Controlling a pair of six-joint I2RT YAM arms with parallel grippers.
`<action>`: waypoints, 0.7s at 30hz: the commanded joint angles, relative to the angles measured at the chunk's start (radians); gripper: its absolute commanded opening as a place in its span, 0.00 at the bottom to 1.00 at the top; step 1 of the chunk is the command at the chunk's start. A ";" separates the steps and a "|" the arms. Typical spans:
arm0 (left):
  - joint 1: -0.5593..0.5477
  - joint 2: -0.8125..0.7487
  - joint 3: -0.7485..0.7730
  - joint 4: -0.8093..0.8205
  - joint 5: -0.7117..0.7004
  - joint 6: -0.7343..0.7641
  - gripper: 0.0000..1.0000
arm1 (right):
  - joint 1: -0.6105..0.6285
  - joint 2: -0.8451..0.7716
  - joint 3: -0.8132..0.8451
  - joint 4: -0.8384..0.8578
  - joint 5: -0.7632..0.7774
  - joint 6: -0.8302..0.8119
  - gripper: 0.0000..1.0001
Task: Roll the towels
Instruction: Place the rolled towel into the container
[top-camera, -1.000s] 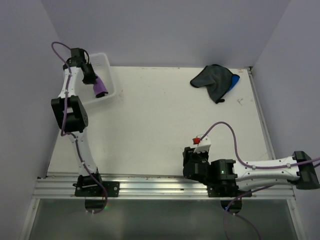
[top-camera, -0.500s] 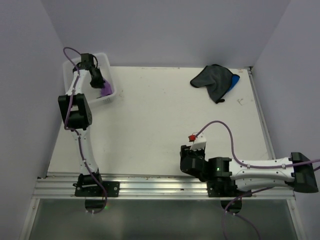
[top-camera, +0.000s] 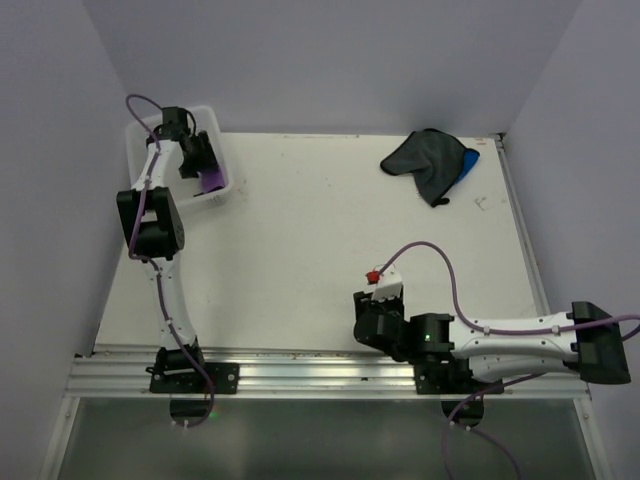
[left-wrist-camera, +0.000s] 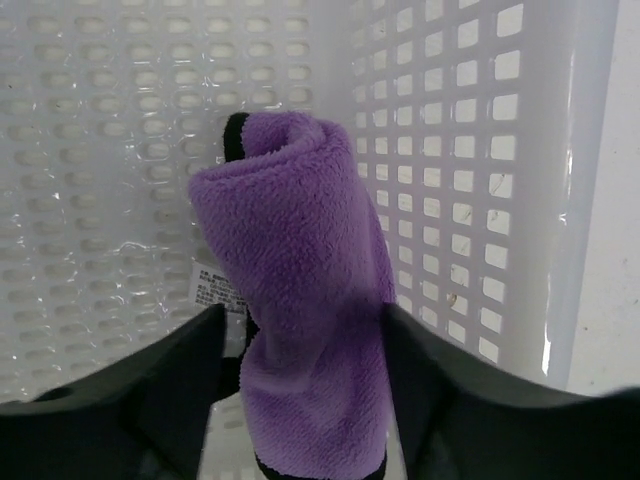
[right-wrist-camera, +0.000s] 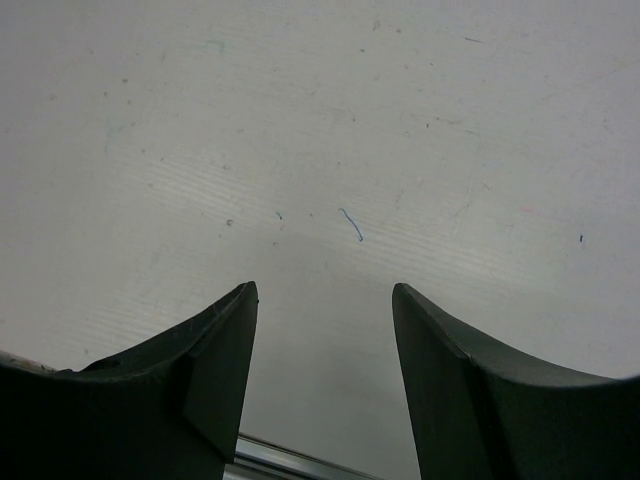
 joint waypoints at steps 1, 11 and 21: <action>0.004 -0.013 0.005 0.041 -0.011 0.000 0.75 | -0.010 0.002 0.043 0.032 0.005 -0.027 0.61; 0.005 -0.053 0.046 0.037 -0.046 0.016 1.00 | -0.019 0.080 0.127 0.091 -0.019 -0.133 0.61; 0.008 -0.232 0.076 0.009 -0.152 0.033 1.00 | -0.264 0.025 0.172 0.197 -0.208 -0.271 0.59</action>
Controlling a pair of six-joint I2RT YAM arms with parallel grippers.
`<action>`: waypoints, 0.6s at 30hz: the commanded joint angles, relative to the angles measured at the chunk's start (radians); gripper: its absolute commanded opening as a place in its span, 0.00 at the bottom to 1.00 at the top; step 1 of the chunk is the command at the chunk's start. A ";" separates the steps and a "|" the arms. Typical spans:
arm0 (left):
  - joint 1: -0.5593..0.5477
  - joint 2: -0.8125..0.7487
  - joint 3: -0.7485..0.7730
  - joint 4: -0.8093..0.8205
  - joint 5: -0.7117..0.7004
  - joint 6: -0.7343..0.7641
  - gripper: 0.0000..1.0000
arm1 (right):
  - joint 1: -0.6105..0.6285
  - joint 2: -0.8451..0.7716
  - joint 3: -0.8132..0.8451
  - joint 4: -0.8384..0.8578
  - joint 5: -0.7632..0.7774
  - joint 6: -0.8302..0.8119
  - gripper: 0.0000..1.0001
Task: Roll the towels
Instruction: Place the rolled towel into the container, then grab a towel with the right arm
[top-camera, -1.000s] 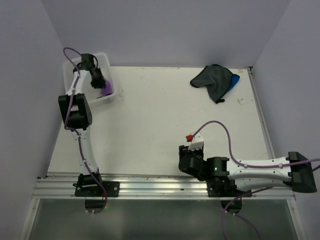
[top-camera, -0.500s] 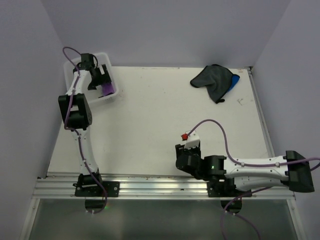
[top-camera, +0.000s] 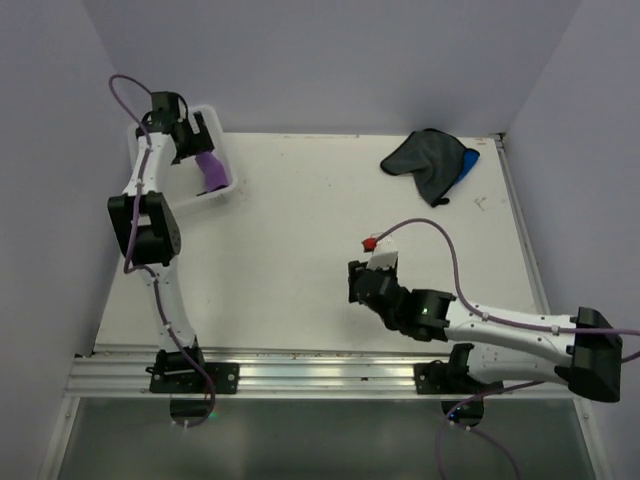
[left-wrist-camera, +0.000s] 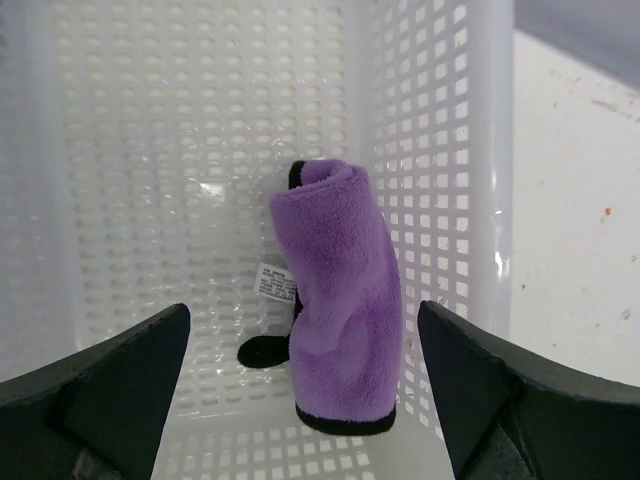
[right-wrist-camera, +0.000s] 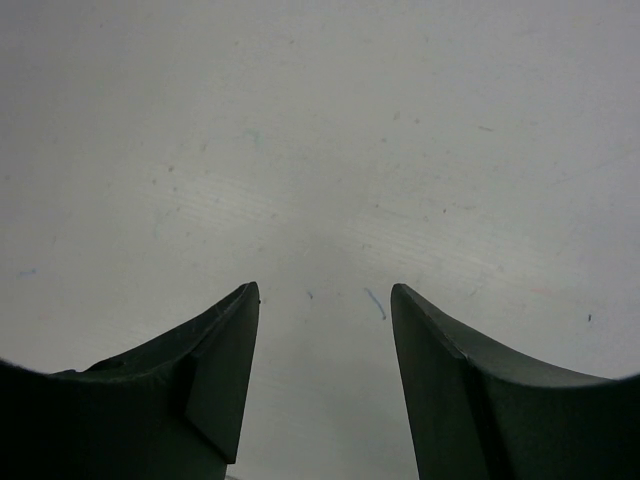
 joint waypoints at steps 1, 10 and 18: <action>0.007 -0.184 0.048 0.011 -0.110 0.032 1.00 | -0.210 -0.007 0.085 0.069 -0.134 -0.104 0.59; -0.045 -0.733 -0.482 0.319 -0.135 0.059 1.00 | -0.780 0.344 0.477 -0.014 -0.440 -0.092 0.62; -0.220 -1.061 -0.923 0.503 -0.056 0.049 1.00 | -1.090 0.582 0.694 -0.084 -0.514 -0.097 0.63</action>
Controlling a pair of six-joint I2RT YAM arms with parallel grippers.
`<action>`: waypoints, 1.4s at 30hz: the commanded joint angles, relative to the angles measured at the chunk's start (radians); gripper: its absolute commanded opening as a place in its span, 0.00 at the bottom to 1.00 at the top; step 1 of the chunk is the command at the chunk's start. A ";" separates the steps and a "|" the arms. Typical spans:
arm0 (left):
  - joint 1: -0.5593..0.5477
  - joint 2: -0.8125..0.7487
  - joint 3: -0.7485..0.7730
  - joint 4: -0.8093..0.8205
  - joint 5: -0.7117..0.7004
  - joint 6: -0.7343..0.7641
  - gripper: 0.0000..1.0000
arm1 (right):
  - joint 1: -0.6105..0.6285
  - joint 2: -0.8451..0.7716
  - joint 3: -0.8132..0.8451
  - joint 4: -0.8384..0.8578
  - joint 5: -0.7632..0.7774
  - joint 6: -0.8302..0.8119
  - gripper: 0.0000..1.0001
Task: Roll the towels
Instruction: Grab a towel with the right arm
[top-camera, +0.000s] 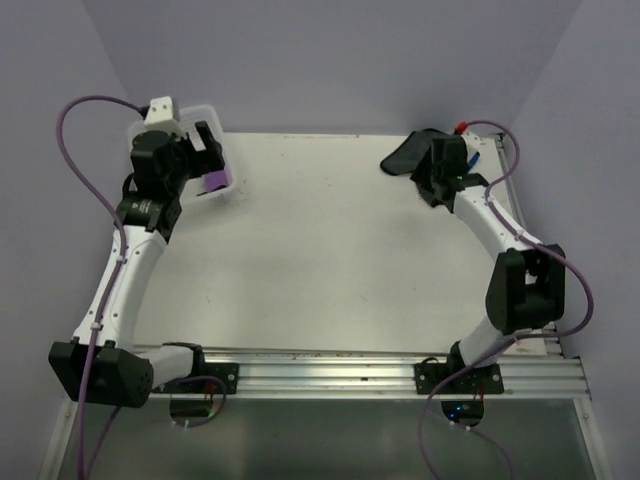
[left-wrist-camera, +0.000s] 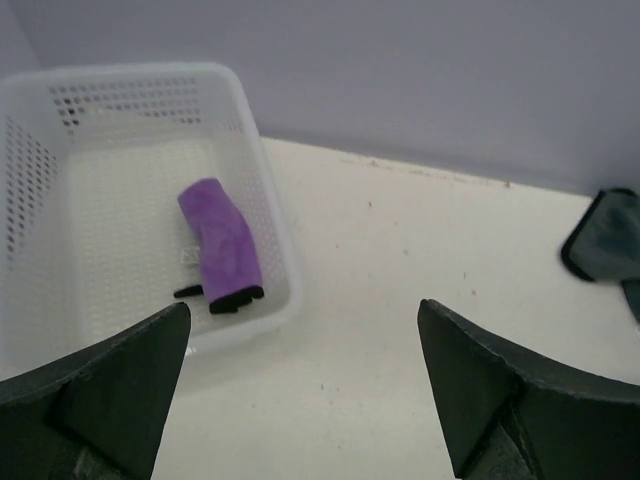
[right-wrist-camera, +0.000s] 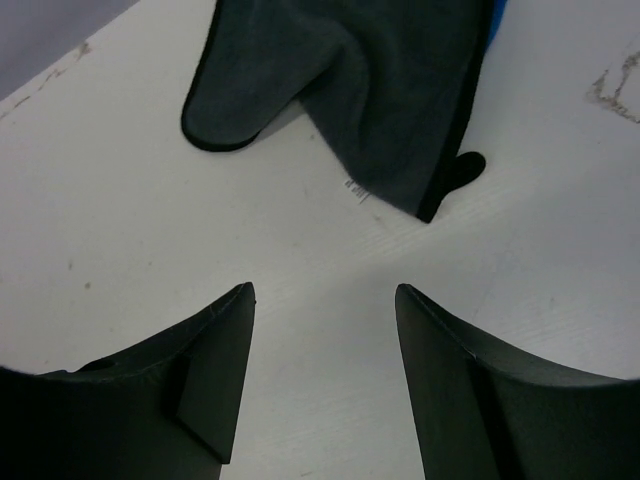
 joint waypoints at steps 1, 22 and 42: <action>-0.046 -0.038 -0.182 0.122 0.058 0.023 1.00 | -0.074 0.079 0.081 -0.052 -0.099 -0.023 0.63; -0.255 -0.033 -0.219 0.053 -0.083 0.053 1.00 | -0.165 0.513 0.372 -0.174 -0.015 -0.043 0.63; -0.254 -0.049 -0.234 0.073 -0.010 0.014 1.00 | -0.085 0.179 0.149 -0.164 -0.379 -0.063 0.00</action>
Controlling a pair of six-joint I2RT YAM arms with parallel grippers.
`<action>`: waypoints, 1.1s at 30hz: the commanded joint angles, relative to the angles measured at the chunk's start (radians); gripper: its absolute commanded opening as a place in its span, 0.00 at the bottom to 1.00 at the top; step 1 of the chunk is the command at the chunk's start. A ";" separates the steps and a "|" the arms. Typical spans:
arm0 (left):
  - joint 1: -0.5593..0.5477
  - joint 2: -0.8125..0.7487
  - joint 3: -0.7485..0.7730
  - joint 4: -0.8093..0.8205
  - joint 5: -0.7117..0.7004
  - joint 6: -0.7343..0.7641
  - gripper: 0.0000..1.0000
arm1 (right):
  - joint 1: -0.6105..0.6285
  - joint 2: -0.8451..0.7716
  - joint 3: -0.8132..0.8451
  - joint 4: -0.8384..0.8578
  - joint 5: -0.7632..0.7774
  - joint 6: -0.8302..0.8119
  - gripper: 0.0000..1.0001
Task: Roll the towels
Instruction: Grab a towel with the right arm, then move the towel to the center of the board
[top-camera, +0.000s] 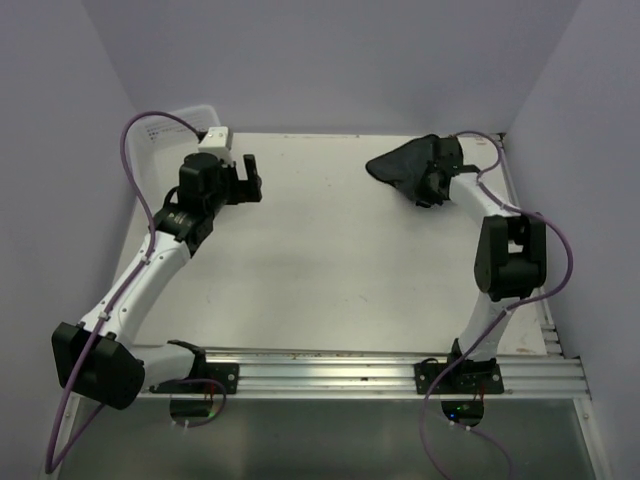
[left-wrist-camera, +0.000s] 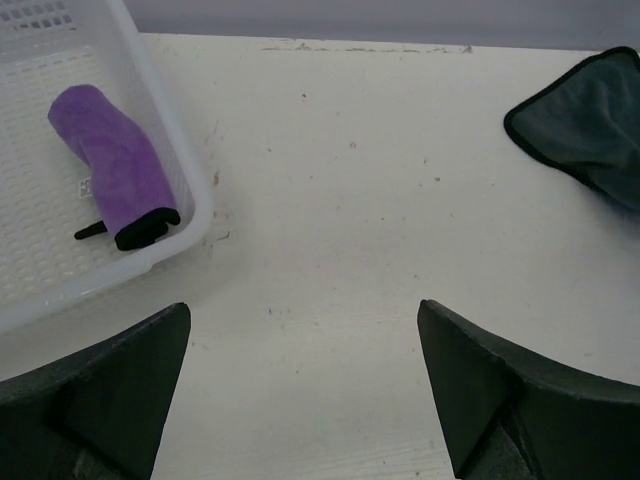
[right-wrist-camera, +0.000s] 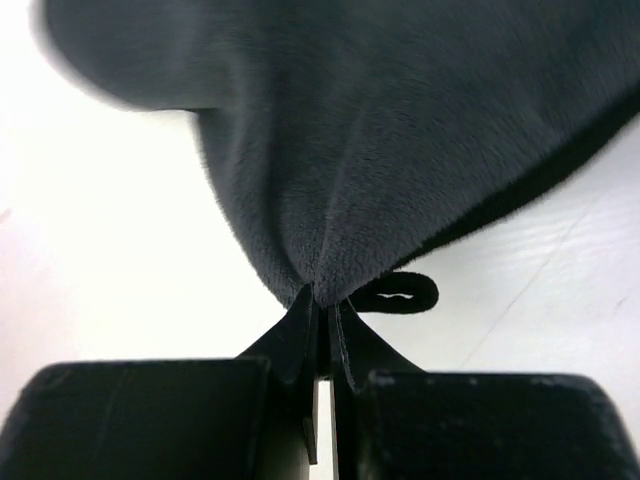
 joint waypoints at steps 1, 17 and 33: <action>-0.002 -0.026 0.007 0.016 0.037 -0.012 1.00 | 0.096 -0.187 -0.025 -0.052 -0.174 -0.012 0.00; -0.002 -0.233 -0.216 -0.095 0.163 -0.116 0.99 | 0.548 -0.699 -0.698 0.201 -0.251 0.367 0.43; -0.040 0.079 -0.276 0.253 0.455 -0.260 1.00 | 0.292 -0.801 -0.561 0.078 -0.291 0.182 0.40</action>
